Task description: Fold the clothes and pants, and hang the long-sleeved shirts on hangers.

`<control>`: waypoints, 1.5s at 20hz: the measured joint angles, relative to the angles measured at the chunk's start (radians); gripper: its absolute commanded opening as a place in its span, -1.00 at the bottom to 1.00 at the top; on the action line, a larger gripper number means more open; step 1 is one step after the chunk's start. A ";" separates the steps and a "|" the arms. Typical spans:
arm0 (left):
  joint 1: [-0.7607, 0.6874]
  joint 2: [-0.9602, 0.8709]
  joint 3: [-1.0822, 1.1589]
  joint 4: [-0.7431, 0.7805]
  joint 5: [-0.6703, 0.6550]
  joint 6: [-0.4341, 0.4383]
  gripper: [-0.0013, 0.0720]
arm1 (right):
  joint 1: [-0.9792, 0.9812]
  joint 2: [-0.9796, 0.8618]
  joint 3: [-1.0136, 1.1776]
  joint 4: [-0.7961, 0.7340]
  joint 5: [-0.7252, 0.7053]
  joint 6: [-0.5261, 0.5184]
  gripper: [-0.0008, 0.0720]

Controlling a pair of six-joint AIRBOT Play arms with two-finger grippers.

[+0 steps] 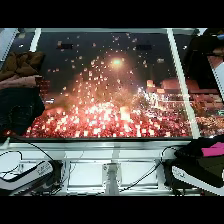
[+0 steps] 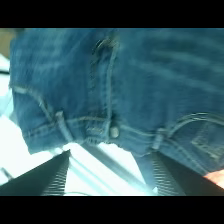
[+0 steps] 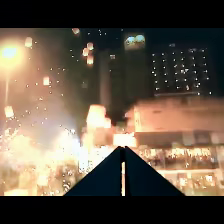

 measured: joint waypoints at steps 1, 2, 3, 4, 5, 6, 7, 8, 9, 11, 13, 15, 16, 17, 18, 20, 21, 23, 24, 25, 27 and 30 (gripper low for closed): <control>0.023 -0.014 -0.015 -0.008 -0.001 -0.009 0.69 | 0.000 0.000 0.000 0.000 0.000 0.000 -0.89; 0.046 -0.028 -0.036 -0.016 -0.003 -0.013 0.69 | 0.000 0.000 0.000 0.000 0.000 0.000 -0.89; 0.067 -0.040 -0.060 -0.024 -0.003 -0.018 0.69 | 0.000 0.000 0.000 0.000 0.000 0.000 -0.90; 0.087 -0.053 -0.088 -0.036 0.000 -0.020 0.69 | 0.000 0.000 0.000 0.000 0.000 0.000 -0.89; 0.105 -0.062 -0.117 -0.048 0.011 -0.023 0.69 | 0.000 0.000 0.000 0.000 0.000 0.000 -0.89; 0.117 -0.069 -0.143 -0.060 0.026 -0.025 0.69 | 0.000 0.000 0.000 0.000 0.000 0.000 -0.90; 0.127 -0.074 -0.172 -0.074 0.048 -0.031 0.69 | 0.000 0.000 0.000 0.000 0.000 0.000 -0.89; 0.135 -0.078 -0.200 -0.085 0.073 -0.042 0.69 | 0.000 0.000 0.000 0.000 0.000 0.000 -0.89; 0.140 -0.081 -0.224 -0.090 0.097 -0.059 0.69 | 0.000 0.000 0.000 0.000 0.000 0.000 -0.90; 0.147 -0.085 -0.268 -0.101 0.142 -0.112 0.69 | 0.000 0.000 0.000 0.000 0.000 0.000 -0.90; 0.150 -0.087 -0.315 -0.111 0.180 -0.174 0.69 | 0.000 0.000 0.000 0.000 0.000 0.000 -0.90; 0.152 -0.088 -0.359 -0.129 0.219 -0.213 0.69 | 0.000 0.000 0.000 0.000 0.000 0.000 -0.90; 0.153 -0.089 -0.381 -0.149 0.242 -0.229 0.69 | 0.000 0.000 0.000 0.000 0.000 0.000 -0.90; 0.153 -0.089 -0.400 -0.174 0.269 -0.240 0.69 | 0.000 0.000 0.000 0.000 0.000 0.000 -0.89; 0.153 -0.089 -0.418 -0.208 0.298 -0.248 0.69 | 0.000 0.000 0.000 0.000 0.000 0.000 -0.90; 0.154 -0.089 -0.445 -0.278 0.354 -0.259 0.69 | 0.000 0.000 0.000 0.000 0.000 0.000 -0.90; 0.154 -0.089 -0.456 -0.305 0.381 -0.269 0.69 | 0.000 0.000 0.000 0.000 0.000 0.000 -0.89; 0.154 -0.089 -0.474 -0.340 0.431 -0.283 0.69 | 0.000 0.000 0.000 0.000 0.000 0.000 -0.90; 0.154 -0.089 -0.480 -0.354 0.458 -0.290 0.69 | 0.000 0.000 0.000 0.000 0.000 0.000 -0.89; 0.154 -0.089 -0.486 -0.365 0.483 -0.295 0.69 | 0.000 0.000 0.000 0.000 0.000 0.000 -0.90; 0.154 -0.089 -0.492 -0.391 0.538 -0.299 0.44 | 0.000 0.000 0.000 0.000 0.000 0.000 -0.89; 0.154 -0.089 -0.497 -0.418 0.606 -0.304 -0.83 | 0.000 0.000 0.000 0.000 0.000 0.000 -0.90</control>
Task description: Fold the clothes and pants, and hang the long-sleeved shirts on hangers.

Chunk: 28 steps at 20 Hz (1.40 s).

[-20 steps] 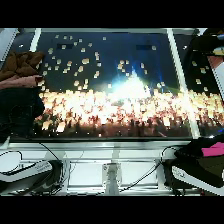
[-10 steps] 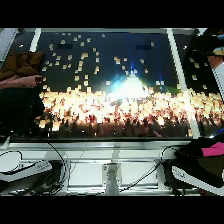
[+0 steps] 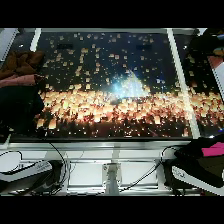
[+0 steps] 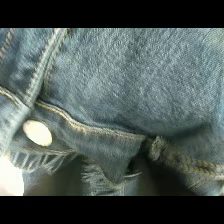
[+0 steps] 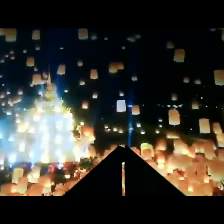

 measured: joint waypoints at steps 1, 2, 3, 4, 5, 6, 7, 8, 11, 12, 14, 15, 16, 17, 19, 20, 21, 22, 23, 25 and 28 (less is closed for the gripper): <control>0.000 0.000 -0.001 -0.007 0.014 0.001 -0.86 | 0.000 0.000 0.000 0.000 0.000 0.000 -0.90; 0.000 0.000 -0.002 -0.010 0.024 0.000 -0.86 | 0.000 0.000 0.000 0.000 0.000 0.000 -0.90; 0.000 0.000 -0.002 -0.011 0.032 0.000 -0.87 | 0.000 0.000 0.000 0.000 0.000 0.000 -0.90; 0.000 0.000 -0.002 -0.012 0.039 0.000 -0.87 | 0.000 0.000 0.000 0.000 0.000 0.000 -0.90; 0.000 0.002 -0.002 -0.014 0.040 0.000 -0.87 | 0.000 0.000 0.000 0.000 0.000 0.000 -0.90; -0.002 0.007 -0.002 -0.014 0.039 0.000 -0.87 | 0.000 0.000 0.000 0.000 0.000 0.000 -0.89; -0.004 0.016 -0.002 -0.015 0.035 0.000 -0.87 | 0.000 0.000 0.000 0.000 0.000 0.000 -0.90; -0.008 0.030 -0.002 -0.018 0.029 0.000 -0.87 | 0.000 0.000 0.000 0.000 0.000 0.000 -0.90; -0.029 0.111 -0.002 -0.062 0.021 0.005 -0.87 | 0.000 0.000 0.000 0.000 0.000 0.000 -0.90; -0.038 0.148 -0.002 -0.087 0.018 0.006 -0.87 | 0.000 0.000 0.000 0.000 0.000 0.000 -0.90; -0.064 0.235 -0.002 -0.151 0.016 0.010 -0.87 | 0.000 0.000 0.000 0.000 0.000 0.000 -0.89; -0.082 0.284 -0.002 -0.188 0.016 0.012 -0.87 | 0.000 0.000 0.000 0.000 0.000 0.000 -0.90; -0.106 0.332 -0.002 -0.225 0.014 0.013 -0.87 | 0.000 0.000 0.000 0.000 0.000 0.000 -0.90; -0.131 0.375 -0.002 -0.263 0.015 0.013 -0.87 | 0.000 0.000 0.000 0.000 0.000 0.000 -0.90; -0.195 0.453 -0.002 -0.356 0.012 0.013 -0.87 | 0.000 0.000 0.000 0.000 0.000 0.000 -0.89; -0.235 0.487 -0.002 -0.414 0.013 0.013 -0.87 | 0.000 0.000 0.000 0.000 0.000 0.000 -0.90; -0.276 0.513 -0.002 -0.467 0.014 0.013 -0.87 | 0.000 0.000 0.000 0.000 0.000 0.000 -0.90; -0.325 0.536 -0.002 -0.521 0.017 0.014 -0.87 | 0.000 0.000 0.000 0.000 0.000 0.000 -0.90; -0.373 0.551 -0.002 -0.562 0.019 0.014 -0.86 | 0.000 0.000 0.000 0.000 0.000 0.000 -0.90; -0.483 0.567 -0.003 -0.620 0.034 0.015 -0.87 | 0.000 0.000 0.000 0.000 0.000 0.000 -0.90; -0.658 0.558 -0.003 -0.663 0.069 0.015 -0.87 | 0.000 0.000 0.000 0.000 0.000 0.000 -0.89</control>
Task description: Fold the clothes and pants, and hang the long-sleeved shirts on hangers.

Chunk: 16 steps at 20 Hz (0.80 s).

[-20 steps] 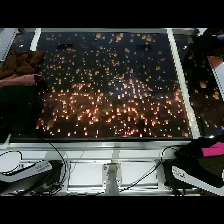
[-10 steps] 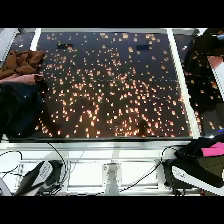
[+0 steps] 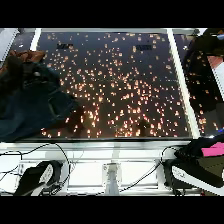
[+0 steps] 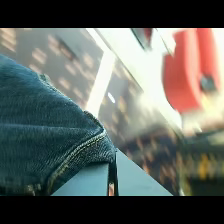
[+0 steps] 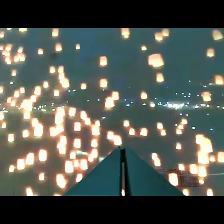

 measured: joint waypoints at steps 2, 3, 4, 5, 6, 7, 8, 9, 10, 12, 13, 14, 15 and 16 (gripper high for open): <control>-0.117 -0.029 0.000 -0.013 0.025 0.000 -0.87 | 0.000 0.000 0.000 0.000 0.000 0.000 -0.89; -0.174 -0.048 0.000 -0.017 0.039 0.000 -0.86 | 0.000 0.000 0.000 0.000 0.000 0.000 -0.90; -0.238 -0.074 0.000 -0.021 0.058 0.001 -0.87 | 0.000 0.000 0.000 0.000 0.000 0.000 -0.90; -0.299 -0.102 0.000 -0.026 0.082 0.008 -0.87 | 0.000 0.000 0.000 0.000 0.000 0.000 -0.89; -0.367 -0.134 0.000 -0.028 0.114 0.016 -0.87 | 0.000 0.000 0.000 0.000 0.000 0.000 -0.89; -0.430 -0.168 0.000 -0.030 0.153 0.025 -0.87 | 0.000 0.000 0.000 0.000 0.001 0.000 -0.89; -0.499 -0.207 0.001 -0.032 0.201 0.032 -0.87 | 0.000 0.000 0.000 -0.002 0.004 -0.002 -0.90; -0.567 -0.249 0.002 -0.032 0.254 0.035 -0.87 | 0.000 0.001 0.000 -0.010 0.006 -0.009 -0.89; -0.626 -0.289 0.005 -0.035 0.307 0.038 -0.87 | 0.000 0.002 0.000 -0.026 0.006 -0.018 -0.89; -0.737 -0.377 0.024 -0.036 0.406 0.042 -0.87 | 0.000 0.007 0.000 -0.072 0.009 -0.047 -0.90; -0.782 -0.421 0.043 -0.037 0.444 0.043 -0.87 | 0.000 0.012 0.000 -0.095 0.010 -0.063 -0.90; -0.825 -0.469 0.071 -0.038 0.480 0.045 -0.87 | 0.000 0.018 0.000 -0.118 0.011 -0.076 -0.90; -0.859 -0.517 0.106 -0.038 0.503 0.046 -0.87 | 0.000 0.026 0.000 -0.140 0.013 -0.085 -0.90; -0.885 -0.560 0.143 -0.038 0.521 0.046 -0.87 | 0.000 0.034 0.001 -0.162 0.013 -0.093 -0.89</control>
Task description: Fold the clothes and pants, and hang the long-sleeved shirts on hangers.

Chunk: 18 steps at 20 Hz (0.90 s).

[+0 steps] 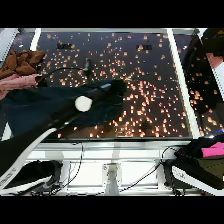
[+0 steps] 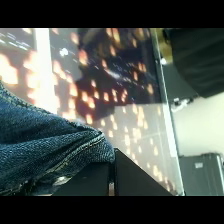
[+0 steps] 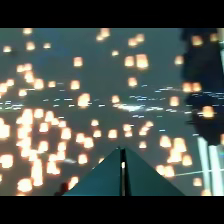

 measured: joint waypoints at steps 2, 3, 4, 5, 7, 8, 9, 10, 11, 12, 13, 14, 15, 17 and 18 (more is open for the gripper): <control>-0.036 -0.079 0.077 0.000 0.025 0.002 -0.87 | 0.000 0.018 0.001 -0.038 0.000 -0.010 -0.90; -0.045 -0.111 0.108 0.001 0.033 0.003 -0.69 | 0.000 0.029 0.001 -0.053 0.000 -0.013 -0.90; -0.049 -0.136 0.132 0.007 0.040 0.003 0.07 | 0.000 0.040 0.001 -0.066 -0.003 -0.015 -0.90; -0.048 -0.152 0.148 0.032 0.043 0.004 0.88 | 0.000 0.049 0.001 -0.077 -0.004 -0.017 -0.89; -0.034 -0.172 0.167 0.114 0.031 0.003 0.96 | 0.000 0.063 0.001 -0.089 -0.006 -0.020 -0.89; -0.021 -0.176 0.174 0.160 0.011 0.004 0.95 | 0.000 0.066 0.001 -0.093 -0.006 -0.021 -0.89; -0.004 -0.175 0.178 0.193 -0.015 0.004 0.95 | 0.000 0.069 0.001 -0.096 -0.007 -0.021 -0.89; 0.016 -0.170 0.181 0.219 -0.046 0.004 0.95 | 0.000 0.069 0.000 -0.099 -0.007 -0.024 -0.89; 0.041 -0.156 0.184 0.240 -0.074 0.004 0.95 | 0.000 0.067 0.000 -0.100 -0.006 -0.029 -0.89; 0.068 -0.138 0.186 0.251 -0.106 0.011 0.95 | 0.000 0.063 -0.001 -0.097 -0.006 -0.034 -0.90; 0.095 -0.115 0.187 0.266 -0.135 0.021 0.95 | 0.000 0.059 -0.005 -0.093 -0.004 -0.036 -0.89; 0.124 -0.087 0.188 0.271 -0.156 0.035 0.95 | 0.000 0.055 -0.015 -0.084 -0.002 -0.040 -0.89; 0.156 -0.050 0.188 0.278 -0.179 0.052 0.95 | 0.000 0.051 -0.032 -0.076 -0.001 -0.042 -0.89; 0.219 0.032 0.189 0.288 -0.215 0.087 0.95 | 0.000 0.045 -0.100 -0.061 0.001 -0.043 -0.74; 0.253 0.079 0.190 0.290 -0.231 0.099 0.95 | 0.000 0.043 -0.146 -0.051 0.001 -0.044 -0.53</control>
